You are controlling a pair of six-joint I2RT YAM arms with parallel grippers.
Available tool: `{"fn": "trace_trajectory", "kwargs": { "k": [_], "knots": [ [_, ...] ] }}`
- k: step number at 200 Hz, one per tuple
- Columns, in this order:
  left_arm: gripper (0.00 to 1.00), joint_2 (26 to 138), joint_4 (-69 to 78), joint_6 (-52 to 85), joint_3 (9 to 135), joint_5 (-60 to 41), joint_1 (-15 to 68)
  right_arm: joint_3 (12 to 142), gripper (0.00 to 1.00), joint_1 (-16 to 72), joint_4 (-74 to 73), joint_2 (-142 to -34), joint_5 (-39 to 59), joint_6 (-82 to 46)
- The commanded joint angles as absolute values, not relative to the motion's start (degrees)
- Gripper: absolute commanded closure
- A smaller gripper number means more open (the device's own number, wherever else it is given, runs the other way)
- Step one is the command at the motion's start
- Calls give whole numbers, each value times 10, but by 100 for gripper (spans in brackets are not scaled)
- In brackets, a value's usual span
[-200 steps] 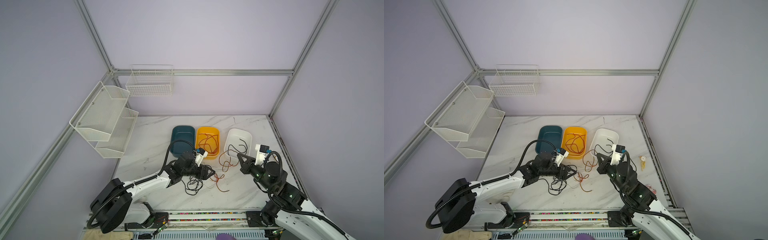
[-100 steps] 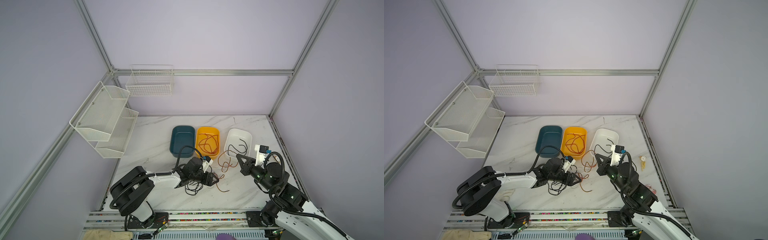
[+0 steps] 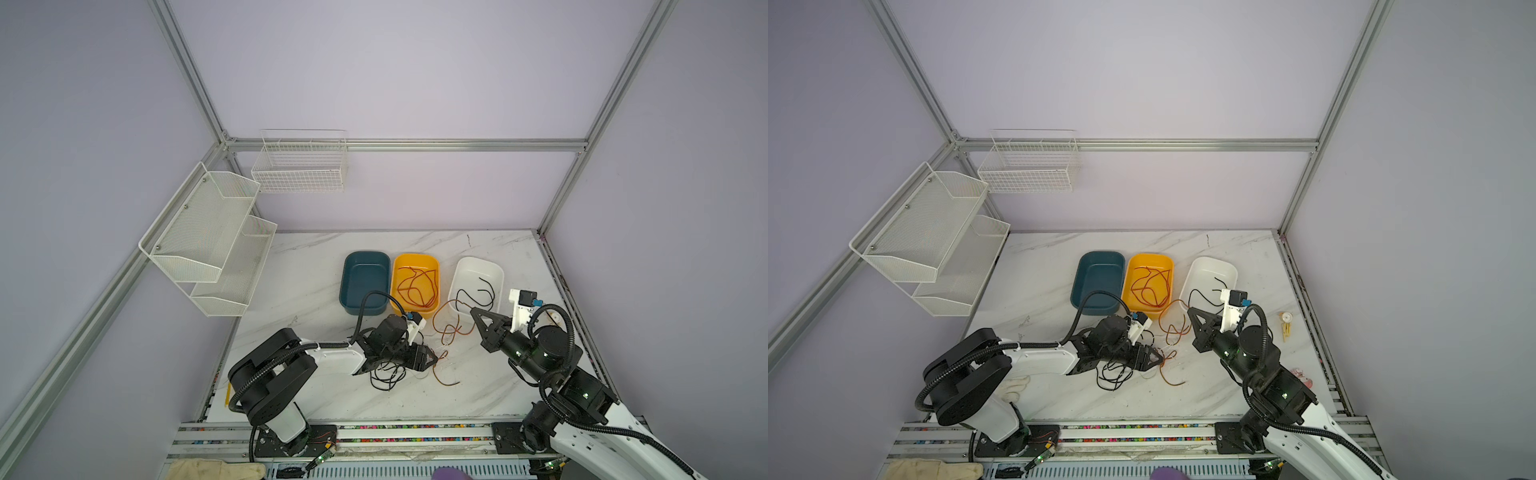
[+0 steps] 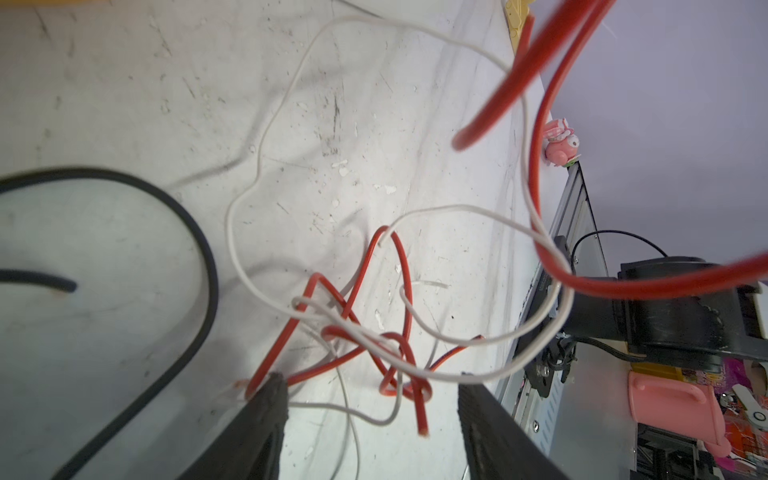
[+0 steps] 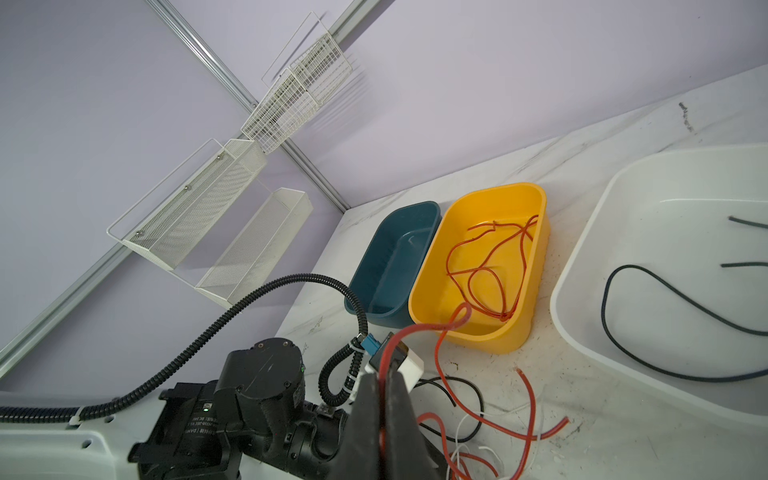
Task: Untangle the cables
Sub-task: 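Return the left gripper to the wire pile and grasp a red wire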
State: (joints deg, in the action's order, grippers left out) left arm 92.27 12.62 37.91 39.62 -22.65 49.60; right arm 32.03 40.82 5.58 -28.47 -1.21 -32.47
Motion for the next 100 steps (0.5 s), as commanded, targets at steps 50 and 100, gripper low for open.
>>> {"fn": "trace_trajectory", "kwargs": {
  "k": [50, 100],
  "knots": [
    [44, 949, 148, 371, 471, -219, 499, 321, 100, 407, 26, -292, -5, -323],
    [64, 950, 136, 367, 472, -215, 499, 323, 100, 407, 34, -287, -6, -326]
  ]
}}
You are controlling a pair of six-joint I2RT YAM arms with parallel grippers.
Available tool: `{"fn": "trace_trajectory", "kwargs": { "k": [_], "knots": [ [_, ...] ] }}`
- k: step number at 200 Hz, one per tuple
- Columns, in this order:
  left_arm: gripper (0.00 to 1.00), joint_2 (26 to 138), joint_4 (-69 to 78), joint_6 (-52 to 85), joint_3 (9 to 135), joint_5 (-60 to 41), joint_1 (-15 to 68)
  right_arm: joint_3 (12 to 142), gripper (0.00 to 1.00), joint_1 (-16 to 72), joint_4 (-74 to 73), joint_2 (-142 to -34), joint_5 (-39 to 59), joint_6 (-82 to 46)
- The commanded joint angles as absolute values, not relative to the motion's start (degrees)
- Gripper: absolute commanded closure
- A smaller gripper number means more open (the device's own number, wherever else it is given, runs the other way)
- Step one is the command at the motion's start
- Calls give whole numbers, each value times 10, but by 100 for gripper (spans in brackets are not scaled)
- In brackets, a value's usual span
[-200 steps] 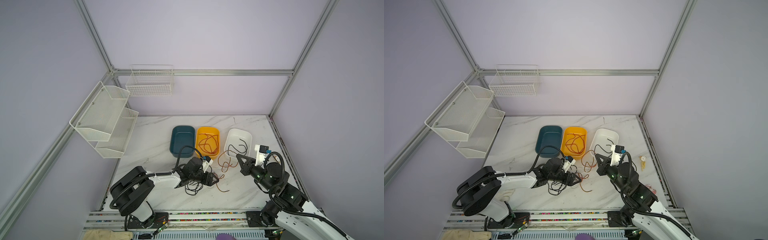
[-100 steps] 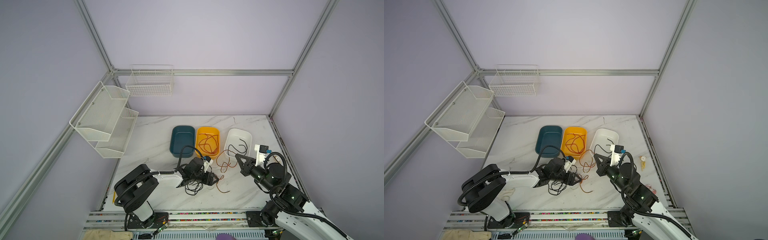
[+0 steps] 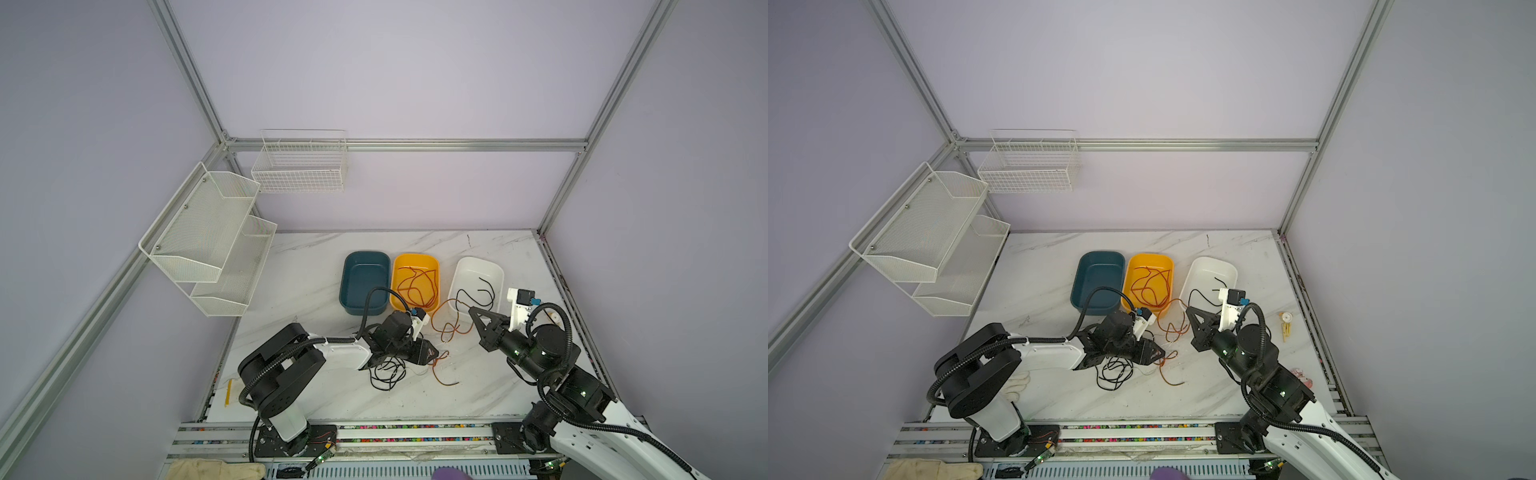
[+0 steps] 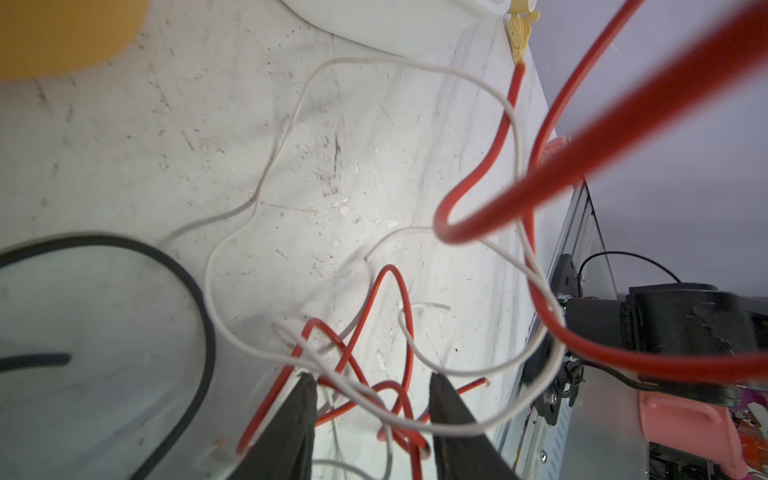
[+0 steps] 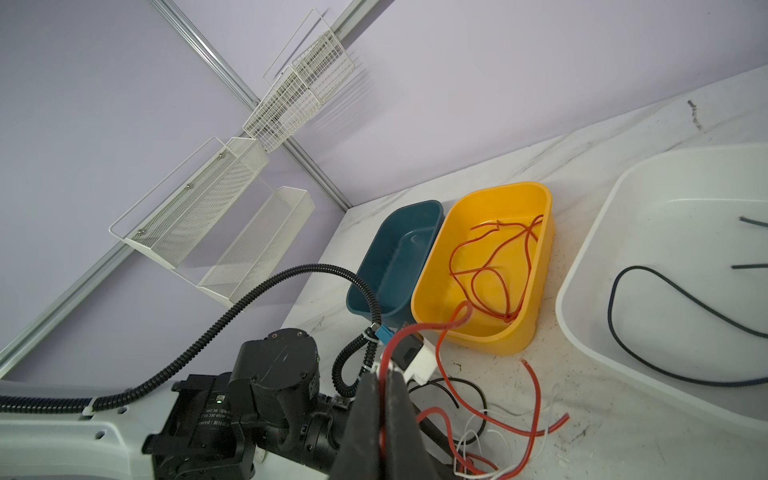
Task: Untangle the cables
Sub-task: 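Return the left gripper to the wire pile and grasp a red wire, then lift the tangled red and white wires with the left gripper, drawing back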
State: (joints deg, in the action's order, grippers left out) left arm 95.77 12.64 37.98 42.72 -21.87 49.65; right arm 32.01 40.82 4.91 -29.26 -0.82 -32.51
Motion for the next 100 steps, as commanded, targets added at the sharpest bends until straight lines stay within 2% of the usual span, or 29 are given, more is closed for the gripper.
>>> {"fn": "trace_trajectory", "kwargs": {
  "k": [1, 73, 100],
  "knots": [
    [65, 950, 135, 366, 472, -215, 499, 323, 100, 406, 34, -287, -6, -326],
    [100, 875, 83, 356, 452, -197, 497, 316, 100, 407, 63, -285, -73, -359],
    [100, 796, 52, 359, 433, -192, 497, 304, 100, 407, 84, -288, -124, -389]
  ]
}}
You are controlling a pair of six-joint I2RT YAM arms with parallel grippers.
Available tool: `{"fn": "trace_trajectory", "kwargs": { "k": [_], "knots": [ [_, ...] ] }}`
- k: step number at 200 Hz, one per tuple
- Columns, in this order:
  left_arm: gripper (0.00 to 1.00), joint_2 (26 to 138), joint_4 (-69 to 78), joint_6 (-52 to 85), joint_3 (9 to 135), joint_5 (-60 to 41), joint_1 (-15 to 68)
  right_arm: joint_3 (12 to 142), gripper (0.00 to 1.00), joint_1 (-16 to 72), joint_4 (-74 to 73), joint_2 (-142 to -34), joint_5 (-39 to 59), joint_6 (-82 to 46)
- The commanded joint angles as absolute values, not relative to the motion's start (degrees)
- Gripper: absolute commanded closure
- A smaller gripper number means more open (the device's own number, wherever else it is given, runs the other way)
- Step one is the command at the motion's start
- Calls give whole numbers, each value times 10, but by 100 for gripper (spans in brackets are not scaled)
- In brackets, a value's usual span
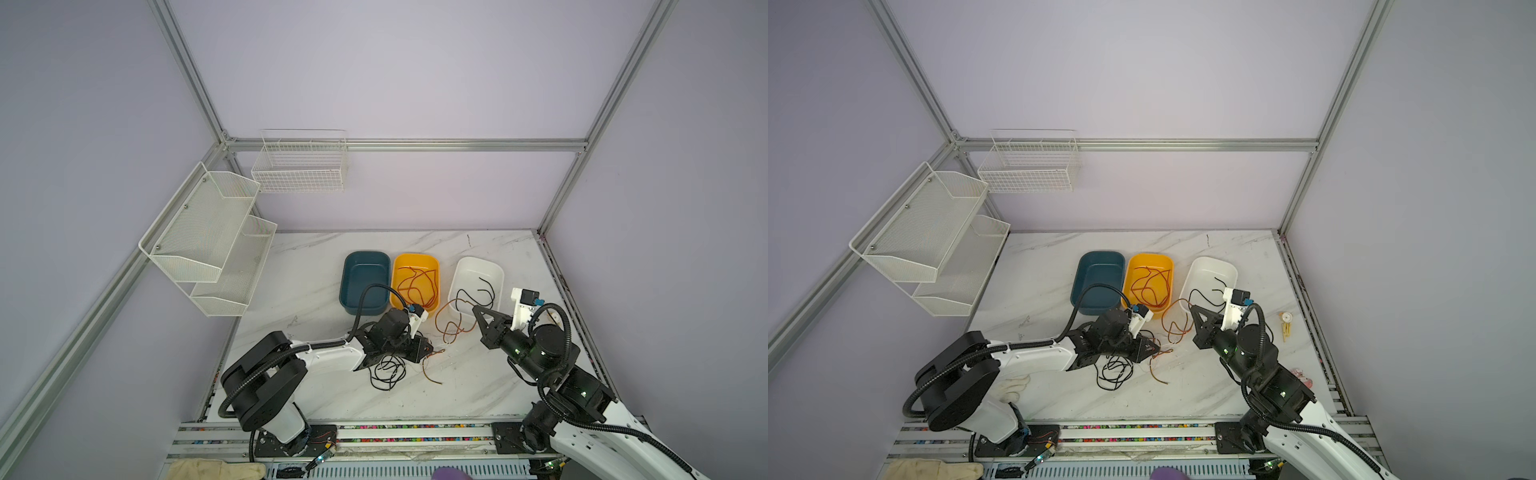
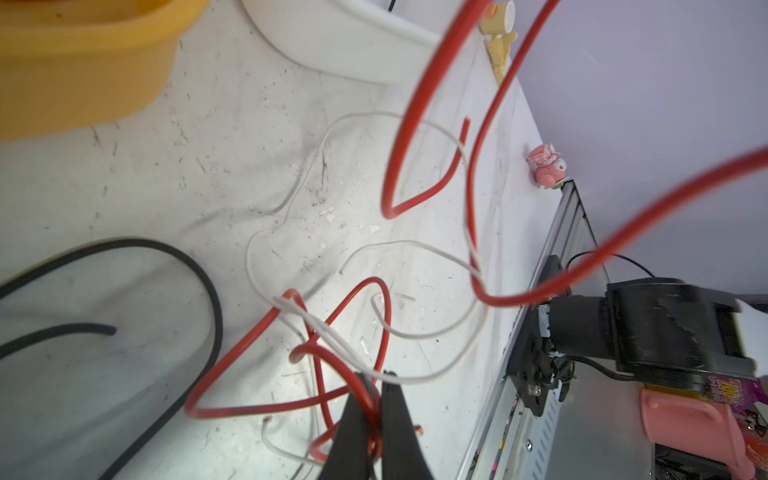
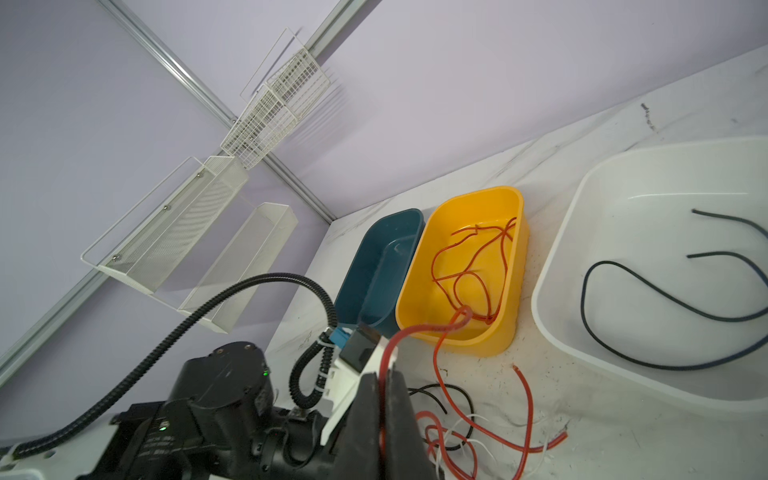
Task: Untangle the cables
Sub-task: 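Lift the tangled red and white wires with the left gripper, drawing back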
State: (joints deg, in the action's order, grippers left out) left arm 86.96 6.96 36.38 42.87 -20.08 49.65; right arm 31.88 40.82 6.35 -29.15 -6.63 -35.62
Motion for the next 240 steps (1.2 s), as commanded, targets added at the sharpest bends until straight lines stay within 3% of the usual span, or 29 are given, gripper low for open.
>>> {"fn": "trace_trajectory", "kwargs": {
  "k": [1, 40, 105, 172, 240],
  "knots": [
    [100, 791, 50, 359, 433, -192, 497, 303, 100, 407, 84, -288, -125, -390],
    [100, 657, -41, 348, 420, -187, 496, 275, 100, 406, 80, -299, -148, -427],
    [100, 448, -246, 327, 454, -72, 440, 247, 100, 406, 76, -329, -160, -451],
    [100, 394, -416, 266, 575, -43, 367, 234, 100, 405, 81, -360, -177, -463],
    [100, 334, -511, 220, 703, 87, 363, 218, 100, 399, 84, -396, -198, -482]
  ]
}}
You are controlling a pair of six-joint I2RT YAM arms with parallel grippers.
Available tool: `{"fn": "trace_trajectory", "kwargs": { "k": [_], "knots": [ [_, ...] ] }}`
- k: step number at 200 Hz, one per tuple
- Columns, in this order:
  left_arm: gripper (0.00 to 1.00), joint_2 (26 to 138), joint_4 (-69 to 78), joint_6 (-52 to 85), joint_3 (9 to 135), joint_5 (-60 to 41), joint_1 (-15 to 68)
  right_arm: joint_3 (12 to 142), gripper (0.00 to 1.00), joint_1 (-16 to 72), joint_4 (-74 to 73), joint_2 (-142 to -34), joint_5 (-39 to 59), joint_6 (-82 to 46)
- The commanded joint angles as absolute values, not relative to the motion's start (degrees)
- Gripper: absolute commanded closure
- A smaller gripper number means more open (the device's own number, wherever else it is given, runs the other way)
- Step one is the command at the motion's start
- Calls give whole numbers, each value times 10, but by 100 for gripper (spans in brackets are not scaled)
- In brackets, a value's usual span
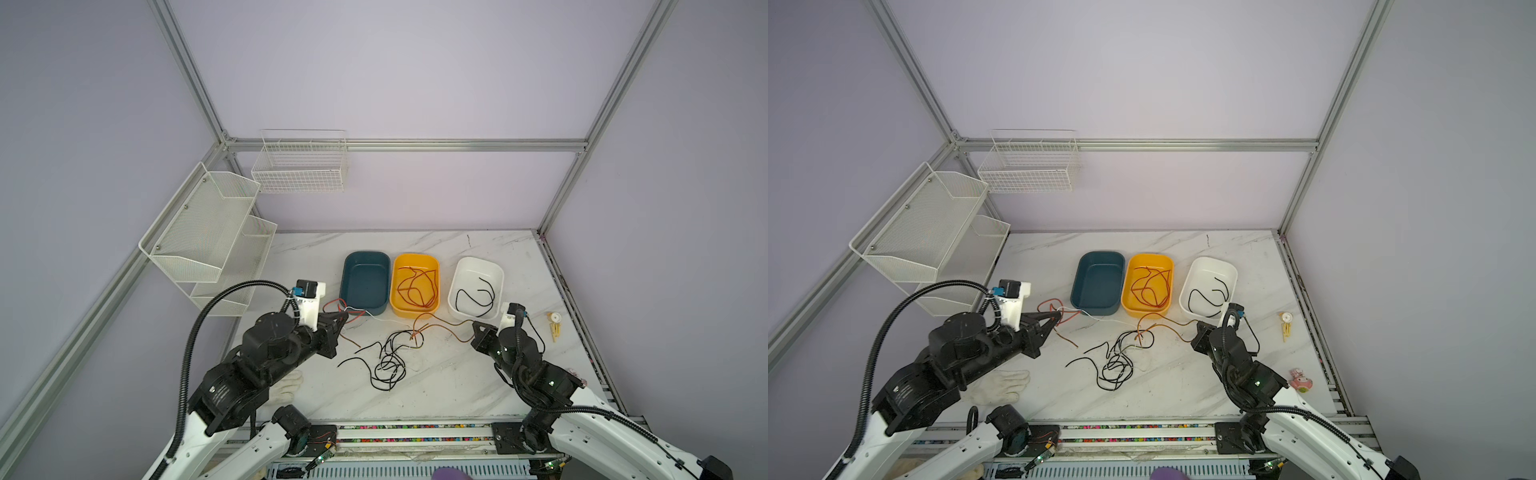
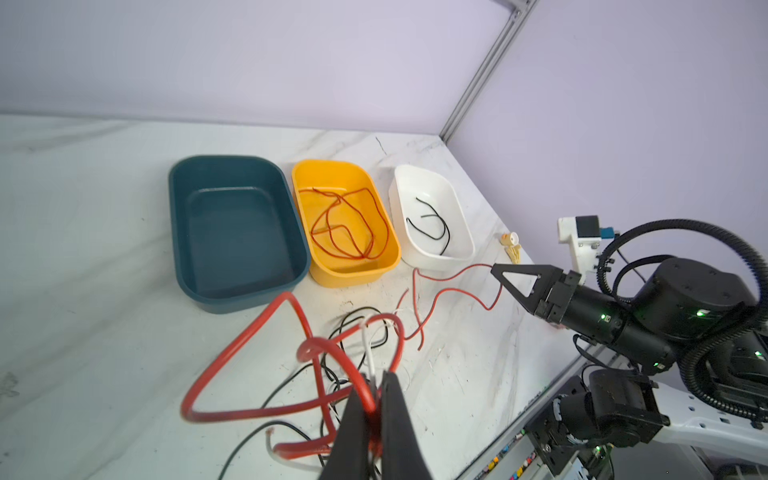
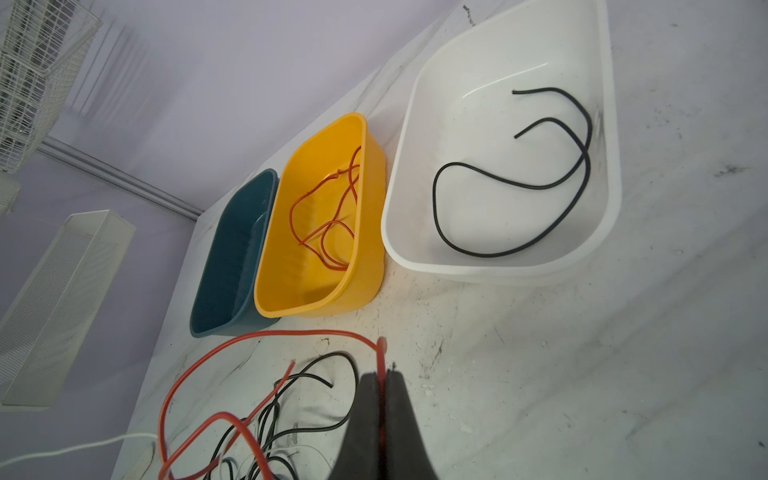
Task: Untangle the cables
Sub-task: 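Lift the tangled red and white wires with the left gripper, drawing back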
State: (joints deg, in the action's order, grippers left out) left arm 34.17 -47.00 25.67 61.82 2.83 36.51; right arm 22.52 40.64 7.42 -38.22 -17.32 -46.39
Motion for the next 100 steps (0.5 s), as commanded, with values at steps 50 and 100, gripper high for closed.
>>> {"fn": "trace_trajectory", "kwargs": {
  "k": [50, 100],
  "knots": [
    [100, 330, -549, 201, 754, 111, 363, 218, 100, 395, 85, -390, -197, -477],
    [100, 321, -549, 183, 767, 162, 362, 256, 100, 393, 133, -368, -228, -445]
  ]
}}
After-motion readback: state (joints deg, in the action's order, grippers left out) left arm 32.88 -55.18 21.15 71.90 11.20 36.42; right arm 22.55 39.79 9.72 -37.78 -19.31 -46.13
